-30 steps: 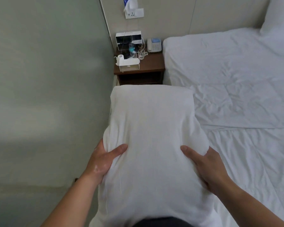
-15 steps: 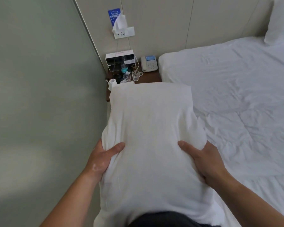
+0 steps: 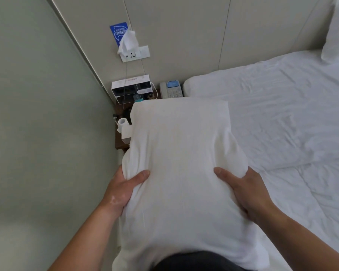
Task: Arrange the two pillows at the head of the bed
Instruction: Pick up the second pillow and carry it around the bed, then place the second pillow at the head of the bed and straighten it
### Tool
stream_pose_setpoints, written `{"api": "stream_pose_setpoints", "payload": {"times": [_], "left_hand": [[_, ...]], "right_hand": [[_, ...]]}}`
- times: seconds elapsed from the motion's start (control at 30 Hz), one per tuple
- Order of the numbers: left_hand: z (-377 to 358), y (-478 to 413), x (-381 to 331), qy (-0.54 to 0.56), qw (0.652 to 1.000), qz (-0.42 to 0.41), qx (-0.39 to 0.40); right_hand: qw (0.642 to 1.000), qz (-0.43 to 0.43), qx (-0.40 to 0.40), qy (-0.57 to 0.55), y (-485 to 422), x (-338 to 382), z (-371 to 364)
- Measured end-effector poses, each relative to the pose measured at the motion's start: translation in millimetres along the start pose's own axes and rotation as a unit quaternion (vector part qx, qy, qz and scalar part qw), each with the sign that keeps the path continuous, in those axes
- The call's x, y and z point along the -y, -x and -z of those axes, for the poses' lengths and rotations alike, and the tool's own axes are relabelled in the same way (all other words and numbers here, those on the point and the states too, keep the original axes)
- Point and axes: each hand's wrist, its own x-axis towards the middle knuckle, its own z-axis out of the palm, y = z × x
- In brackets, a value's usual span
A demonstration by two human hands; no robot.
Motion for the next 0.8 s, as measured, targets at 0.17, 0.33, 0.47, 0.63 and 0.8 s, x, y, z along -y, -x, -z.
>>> {"api": "stream_pose_setpoints", "payload": {"times": [0.17, 0.33, 0.47, 0.63, 0.8], "left_hand": [[-2, -91, -36, -0.004, 0.998, -0.001, 0.056], [-18, -165, -69, -0.027, 0.991, 0.013, 0.127], [-48, -211, -97, -0.042, 0.984, 0.011, 0.175], [-99, -267, -127, -0.074, 0.971, 0.007, 0.226], [-162, -315, -165, -0.104, 0.965, -0.023, 0.239]], "right_hand": [[0.998, -0.014, -0.052, -0.017, -52, 27, -29], [0.992, -0.033, -0.109, -0.046, -89, 52, -43], [0.983, -0.049, -0.167, -0.065, -117, 60, -41], [0.971, -0.059, -0.213, -0.087, -158, 69, -24], [0.962, -0.054, -0.242, -0.115, -214, 88, 6]]}}
